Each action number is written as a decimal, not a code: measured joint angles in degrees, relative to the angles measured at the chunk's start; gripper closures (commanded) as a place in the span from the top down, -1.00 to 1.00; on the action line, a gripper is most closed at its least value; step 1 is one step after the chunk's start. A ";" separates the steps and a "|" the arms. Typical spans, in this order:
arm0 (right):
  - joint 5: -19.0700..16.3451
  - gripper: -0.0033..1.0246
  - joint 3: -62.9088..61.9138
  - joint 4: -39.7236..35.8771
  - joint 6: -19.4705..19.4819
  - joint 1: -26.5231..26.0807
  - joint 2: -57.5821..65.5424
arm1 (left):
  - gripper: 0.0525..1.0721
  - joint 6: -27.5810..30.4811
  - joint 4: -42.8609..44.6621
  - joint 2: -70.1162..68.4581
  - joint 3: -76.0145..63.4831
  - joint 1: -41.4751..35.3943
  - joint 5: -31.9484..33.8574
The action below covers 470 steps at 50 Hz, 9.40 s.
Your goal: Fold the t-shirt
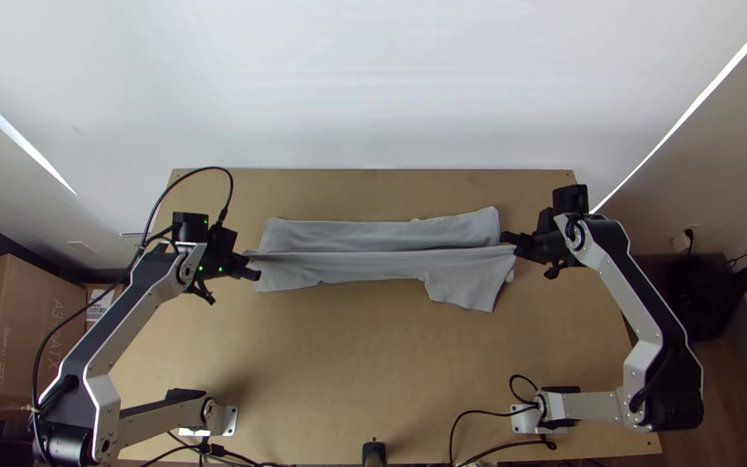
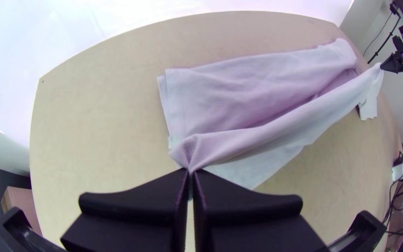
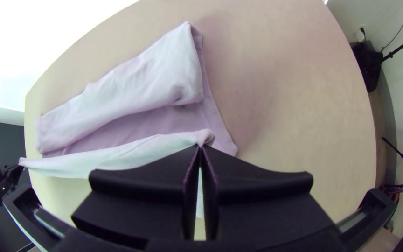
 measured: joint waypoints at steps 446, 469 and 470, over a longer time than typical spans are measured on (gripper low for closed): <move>-22.73 -0.95 9.77 23.37 13.44 -22.84 30.71 | 0.91 -29.35 59.95 -48.43 -50.10 18.21 -4.22; -20.81 0.93 1.40 24.17 10.99 -34.40 22.47 | 0.91 -29.35 59.76 -52.06 -51.93 17.92 -4.22; -20.72 0.93 0.94 24.20 10.71 -34.82 21.79 | 0.91 -29.35 59.74 -52.30 -52.04 17.86 -4.22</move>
